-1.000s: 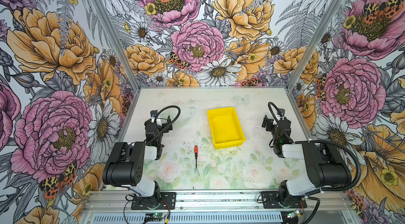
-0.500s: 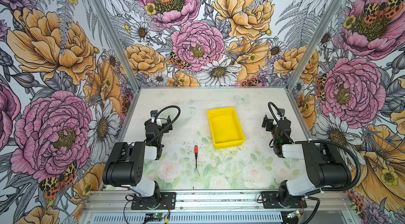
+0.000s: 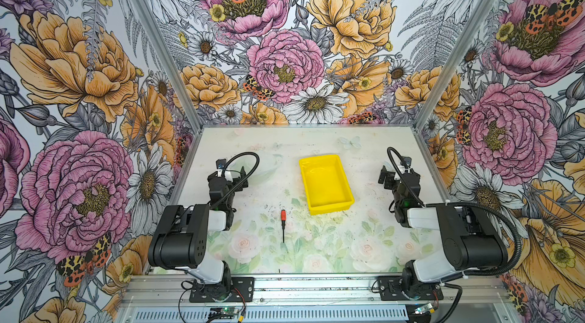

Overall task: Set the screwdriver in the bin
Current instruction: 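Move the left gripper over the red-handled screwdriver while the right arm reaches toward the bin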

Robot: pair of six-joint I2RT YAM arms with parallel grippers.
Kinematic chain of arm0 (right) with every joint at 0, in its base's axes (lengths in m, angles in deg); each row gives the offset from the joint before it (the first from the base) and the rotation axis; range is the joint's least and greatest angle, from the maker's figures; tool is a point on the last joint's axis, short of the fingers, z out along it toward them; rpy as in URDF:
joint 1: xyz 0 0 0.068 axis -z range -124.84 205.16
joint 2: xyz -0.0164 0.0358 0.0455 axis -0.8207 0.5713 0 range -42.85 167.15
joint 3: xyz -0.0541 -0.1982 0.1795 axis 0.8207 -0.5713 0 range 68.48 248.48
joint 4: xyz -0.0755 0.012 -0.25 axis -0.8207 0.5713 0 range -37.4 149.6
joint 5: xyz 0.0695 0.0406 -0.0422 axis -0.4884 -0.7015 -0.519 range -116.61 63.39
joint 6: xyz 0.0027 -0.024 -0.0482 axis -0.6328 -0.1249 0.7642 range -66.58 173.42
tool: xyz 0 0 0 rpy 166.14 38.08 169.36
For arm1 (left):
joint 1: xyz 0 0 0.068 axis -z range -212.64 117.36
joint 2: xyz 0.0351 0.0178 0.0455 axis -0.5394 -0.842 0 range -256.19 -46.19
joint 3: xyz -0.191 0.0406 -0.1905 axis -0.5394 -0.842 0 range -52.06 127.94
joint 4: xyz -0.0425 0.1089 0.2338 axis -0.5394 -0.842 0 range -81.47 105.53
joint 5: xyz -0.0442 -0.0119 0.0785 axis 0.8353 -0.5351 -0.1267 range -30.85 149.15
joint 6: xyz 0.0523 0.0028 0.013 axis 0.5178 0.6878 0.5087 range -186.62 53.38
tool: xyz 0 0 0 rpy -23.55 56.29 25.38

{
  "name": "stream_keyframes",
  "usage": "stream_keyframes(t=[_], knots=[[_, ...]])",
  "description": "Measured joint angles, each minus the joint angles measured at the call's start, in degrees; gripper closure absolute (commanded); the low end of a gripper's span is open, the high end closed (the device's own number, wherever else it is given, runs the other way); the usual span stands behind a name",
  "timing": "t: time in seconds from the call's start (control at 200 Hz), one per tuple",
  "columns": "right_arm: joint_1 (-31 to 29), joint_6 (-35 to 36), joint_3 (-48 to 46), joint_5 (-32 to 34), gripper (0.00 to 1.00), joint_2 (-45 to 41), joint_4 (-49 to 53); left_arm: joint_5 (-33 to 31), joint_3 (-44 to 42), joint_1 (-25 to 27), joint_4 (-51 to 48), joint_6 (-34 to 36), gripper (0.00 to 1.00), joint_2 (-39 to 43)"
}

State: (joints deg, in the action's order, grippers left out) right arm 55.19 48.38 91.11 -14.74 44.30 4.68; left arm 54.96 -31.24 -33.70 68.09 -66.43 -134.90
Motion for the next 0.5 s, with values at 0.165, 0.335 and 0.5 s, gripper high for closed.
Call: stream_keyframes(t=[0.165, 0.335, 0.5], knots=[[0.00, -0.04, 0.02, 0.35, 0.01, -0.13, 0.48, -1.57, -0.04, 0.02, -0.15, -0.42, 0.01, 0.50], [0.00, -0.57, 1.64, 1.57, 0.00, -4.22, 9.01, -3.87, -0.35, 0.15, -2.58, -0.83, 0.01, 6.69], [-1.14, -2.05, 5.95, 3.10, 0.01, -10.47, 20.46, -5.77, 1.31, 1.18, -15.15, -1.73, 0.01, 16.94]])
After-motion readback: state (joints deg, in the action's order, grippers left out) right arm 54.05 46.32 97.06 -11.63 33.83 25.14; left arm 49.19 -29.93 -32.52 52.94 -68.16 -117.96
